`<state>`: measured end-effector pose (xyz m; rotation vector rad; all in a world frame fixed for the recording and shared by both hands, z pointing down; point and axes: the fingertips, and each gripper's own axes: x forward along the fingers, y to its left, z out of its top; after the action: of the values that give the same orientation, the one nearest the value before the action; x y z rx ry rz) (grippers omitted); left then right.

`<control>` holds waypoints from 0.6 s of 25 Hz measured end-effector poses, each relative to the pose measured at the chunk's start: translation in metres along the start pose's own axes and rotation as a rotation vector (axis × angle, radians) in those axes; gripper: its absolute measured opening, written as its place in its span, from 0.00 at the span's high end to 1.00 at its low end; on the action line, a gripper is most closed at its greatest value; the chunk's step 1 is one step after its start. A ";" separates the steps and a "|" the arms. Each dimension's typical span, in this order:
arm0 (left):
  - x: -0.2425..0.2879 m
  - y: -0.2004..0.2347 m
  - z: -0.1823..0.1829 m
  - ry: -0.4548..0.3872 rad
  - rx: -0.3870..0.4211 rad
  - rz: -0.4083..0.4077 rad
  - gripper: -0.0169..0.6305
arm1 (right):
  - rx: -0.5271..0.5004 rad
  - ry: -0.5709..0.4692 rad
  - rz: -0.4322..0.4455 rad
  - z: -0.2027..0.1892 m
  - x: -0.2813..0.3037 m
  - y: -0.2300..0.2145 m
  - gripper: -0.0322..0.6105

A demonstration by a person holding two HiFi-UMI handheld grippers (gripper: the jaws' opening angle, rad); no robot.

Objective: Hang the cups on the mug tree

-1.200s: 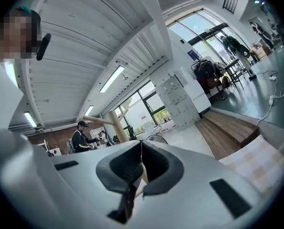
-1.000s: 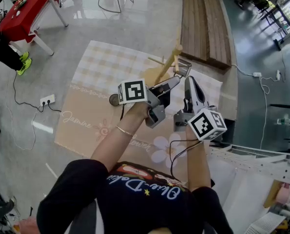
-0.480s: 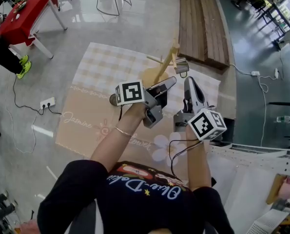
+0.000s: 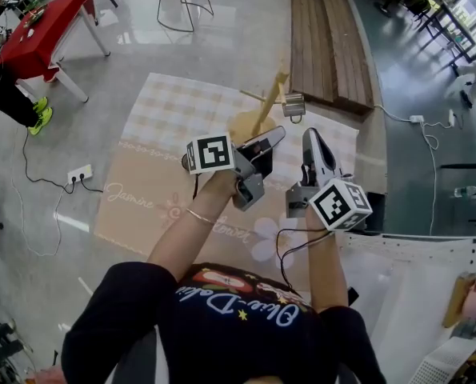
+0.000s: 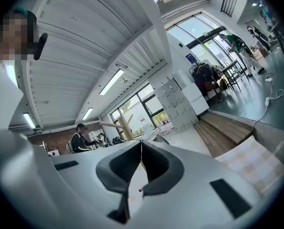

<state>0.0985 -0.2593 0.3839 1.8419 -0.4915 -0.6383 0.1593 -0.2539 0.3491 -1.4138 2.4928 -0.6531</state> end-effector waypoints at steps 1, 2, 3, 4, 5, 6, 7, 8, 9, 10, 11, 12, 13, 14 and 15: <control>-0.001 -0.003 -0.001 0.003 0.014 0.000 0.96 | 0.000 -0.002 0.000 0.001 -0.002 0.001 0.93; -0.001 -0.006 -0.002 0.004 0.030 0.003 0.96 | 0.000 -0.003 0.000 0.001 -0.004 0.001 0.93; -0.002 -0.008 -0.002 0.004 0.045 0.005 0.96 | 0.000 -0.004 0.000 0.001 -0.006 0.002 0.93; -0.003 -0.011 -0.003 0.005 0.059 0.006 0.96 | 0.000 -0.005 0.000 0.002 -0.008 0.003 0.93; -0.004 -0.014 -0.004 0.007 0.070 0.007 0.96 | -0.001 -0.007 0.000 0.002 -0.010 0.004 0.93; -0.004 -0.017 -0.005 0.010 0.082 0.008 0.96 | -0.001 -0.009 0.000 0.003 -0.013 0.004 0.93; -0.005 -0.019 -0.007 0.014 0.097 0.010 0.96 | 0.000 -0.012 0.000 0.003 -0.015 0.005 0.93; -0.007 -0.022 -0.008 0.017 0.116 0.014 0.96 | 0.001 -0.015 0.000 0.003 -0.017 0.006 0.93; -0.008 -0.023 -0.009 0.020 0.137 0.018 0.96 | 0.002 -0.018 0.000 0.003 -0.019 0.007 0.93; -0.010 -0.025 -0.011 0.022 0.157 0.022 0.96 | 0.003 -0.020 0.001 0.002 -0.021 0.007 0.93; -0.011 -0.027 -0.012 0.025 0.176 0.026 0.96 | 0.004 -0.022 0.002 0.001 -0.023 0.008 0.93; -0.012 -0.029 -0.013 0.027 0.192 0.029 0.96 | 0.005 -0.022 0.003 0.000 -0.026 0.008 0.93; -0.013 -0.031 -0.015 0.029 0.207 0.032 0.96 | 0.006 -0.023 0.003 0.000 -0.028 0.008 0.93; -0.013 -0.032 -0.017 0.033 0.221 0.035 0.96 | 0.008 -0.024 0.002 -0.001 -0.030 0.008 0.93; -0.014 -0.034 -0.019 0.037 0.234 0.038 0.96 | 0.010 -0.025 0.003 -0.001 -0.033 0.008 0.93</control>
<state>0.1008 -0.2257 0.3602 2.0552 -0.5954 -0.5381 0.1701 -0.2226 0.3447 -1.4064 2.4686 -0.6423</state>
